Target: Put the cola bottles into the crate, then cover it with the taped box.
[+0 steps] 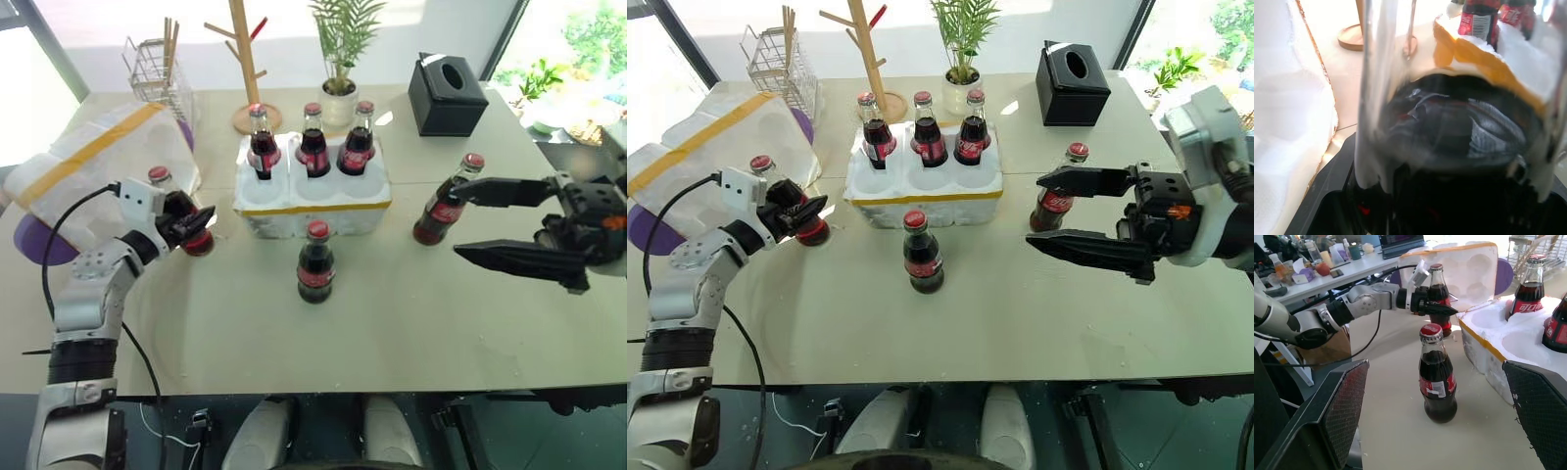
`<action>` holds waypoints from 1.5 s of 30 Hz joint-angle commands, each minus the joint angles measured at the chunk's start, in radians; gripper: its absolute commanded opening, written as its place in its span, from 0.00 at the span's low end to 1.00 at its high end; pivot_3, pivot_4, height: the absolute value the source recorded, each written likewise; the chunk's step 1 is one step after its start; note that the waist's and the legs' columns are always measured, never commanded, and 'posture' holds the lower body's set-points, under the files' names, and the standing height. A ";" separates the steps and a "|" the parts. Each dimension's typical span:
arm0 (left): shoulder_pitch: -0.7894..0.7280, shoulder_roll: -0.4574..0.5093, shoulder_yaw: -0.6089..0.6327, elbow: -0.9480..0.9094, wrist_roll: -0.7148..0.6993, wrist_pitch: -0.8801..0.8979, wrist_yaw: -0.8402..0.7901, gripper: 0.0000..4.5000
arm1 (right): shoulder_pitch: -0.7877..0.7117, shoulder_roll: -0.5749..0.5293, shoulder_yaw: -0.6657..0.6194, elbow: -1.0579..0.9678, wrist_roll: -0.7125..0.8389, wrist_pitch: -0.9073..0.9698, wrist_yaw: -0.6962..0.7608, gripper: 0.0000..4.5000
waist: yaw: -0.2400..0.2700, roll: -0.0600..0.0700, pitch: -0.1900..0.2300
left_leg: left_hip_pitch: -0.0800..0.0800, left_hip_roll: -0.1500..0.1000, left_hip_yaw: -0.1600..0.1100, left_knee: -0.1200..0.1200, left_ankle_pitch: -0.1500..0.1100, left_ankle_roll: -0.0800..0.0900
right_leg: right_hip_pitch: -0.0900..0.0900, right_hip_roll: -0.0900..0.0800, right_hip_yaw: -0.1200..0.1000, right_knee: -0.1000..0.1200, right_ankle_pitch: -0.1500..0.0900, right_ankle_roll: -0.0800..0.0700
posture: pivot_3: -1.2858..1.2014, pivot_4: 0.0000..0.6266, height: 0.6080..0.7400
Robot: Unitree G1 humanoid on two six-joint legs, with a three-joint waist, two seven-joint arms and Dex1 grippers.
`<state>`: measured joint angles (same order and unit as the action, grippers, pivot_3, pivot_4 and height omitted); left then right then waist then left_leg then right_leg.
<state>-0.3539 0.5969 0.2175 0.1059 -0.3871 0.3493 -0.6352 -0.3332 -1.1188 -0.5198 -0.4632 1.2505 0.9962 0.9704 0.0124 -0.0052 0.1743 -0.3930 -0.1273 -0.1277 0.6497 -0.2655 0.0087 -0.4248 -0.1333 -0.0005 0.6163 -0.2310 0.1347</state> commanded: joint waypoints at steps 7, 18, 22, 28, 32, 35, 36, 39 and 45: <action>-0.015 0.179 0.096 -0.294 -0.260 0.288 -0.161 0.61 | 0.008 0.008 -0.005 -0.002 -0.029 -0.039 -0.027 1.00 | 0.004 -0.004 0.002 | -0.001 0.000 -0.001 0.000 0.000 0.000 | -0.001 0.000 0.000 0.000 0.000 0.000 | 0.52 0.24 1.00; -0.510 0.104 -0.066 0.009 -0.227 0.288 -0.217 0.61 | 0.054 0.049 0.003 -0.011 -0.101 -0.098 -0.044 1.00 | 0.003 -0.004 0.002 | -0.004 -0.001 -0.002 0.003 0.003 -0.005 | -0.002 0.001 -0.002 0.002 0.001 0.000 | 0.52 0.24 1.00; -0.628 0.009 -0.137 0.212 -0.130 0.163 -0.253 0.61 | 0.080 0.060 -0.015 -0.028 -0.100 -0.107 -0.063 1.00 | 0.000 -0.004 0.003 | -0.004 -0.001 -0.001 0.003 0.003 -0.005 | -0.002 0.001 -0.002 0.001 0.001 0.001 | 0.52 0.24 1.00; -0.670 -0.064 -0.196 0.366 -0.043 0.066 -0.330 0.61 | 0.140 0.071 -0.044 -0.047 -0.116 -0.115 -0.077 1.00 | -0.002 -0.005 0.003 | -0.007 -0.001 -0.001 0.003 0.004 -0.006 | -0.004 0.001 -0.002 0.000 0.001 0.001 | 0.52 0.24 1.00; -0.635 -0.047 -0.219 0.355 0.006 0.041 -0.373 0.61 | 0.167 0.083 -0.045 -0.046 -0.133 -0.128 -0.080 1.00 | 0.000 -0.005 0.003 | -0.013 -0.001 -0.002 0.008 0.004 -0.006 | -0.009 0.002 -0.002 0.002 0.001 0.001 | 0.52 0.24 1.00; -0.615 -0.050 -0.227 0.362 0.036 0.020 -0.373 0.61 | 0.165 0.094 -0.017 -0.028 -0.158 -0.147 -0.084 1.00 | -0.001 -0.005 0.003 | -0.015 -0.001 -0.001 0.013 0.004 -0.005 | -0.010 0.001 -0.002 0.005 0.002 0.002 | 0.52 0.24 1.00; -0.611 -0.056 -0.231 0.368 0.046 0.011 -0.367 0.61 | 0.161 0.097 -0.009 -0.023 -0.163 -0.152 -0.086 1.00 | -0.001 -0.005 0.003 | -0.015 -0.001 -0.001 0.014 0.004 -0.005 | -0.010 0.002 -0.002 0.005 0.003 0.003 | 0.52 0.24 1.00; -0.585 -0.091 -0.253 0.403 0.098 -0.039 -0.330 0.61 | 0.128 0.111 0.039 -0.012 -0.189 -0.167 -0.104 1.00 | -0.001 -0.004 0.003 | -0.015 -0.001 -0.001 0.015 0.003 -0.005 | -0.008 0.002 -0.001 0.005 0.005 0.003 | 0.52 0.24 1.00; -0.551 -0.157 -0.233 0.473 0.136 -0.089 -0.257 0.99 | 0.072 0.142 0.133 -0.012 -0.244 -0.196 -0.129 1.00 | 0.000 -0.004 0.002 | -0.015 -0.001 -0.001 0.015 0.004 -0.005 | -0.009 0.002 -0.001 0.005 0.005 0.003 | 0.52 0.24 1.00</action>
<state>-0.9062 0.4384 -0.0337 0.5689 -0.2630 0.2762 -0.9103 -0.2461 -0.9863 -0.3883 -0.4652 1.0176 0.8235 0.8474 0.0129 -0.0096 0.1766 -0.4076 -0.1288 -0.1288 0.6653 -0.2620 0.0037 -0.4333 -0.1316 -0.0018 0.6211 -0.2263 0.1379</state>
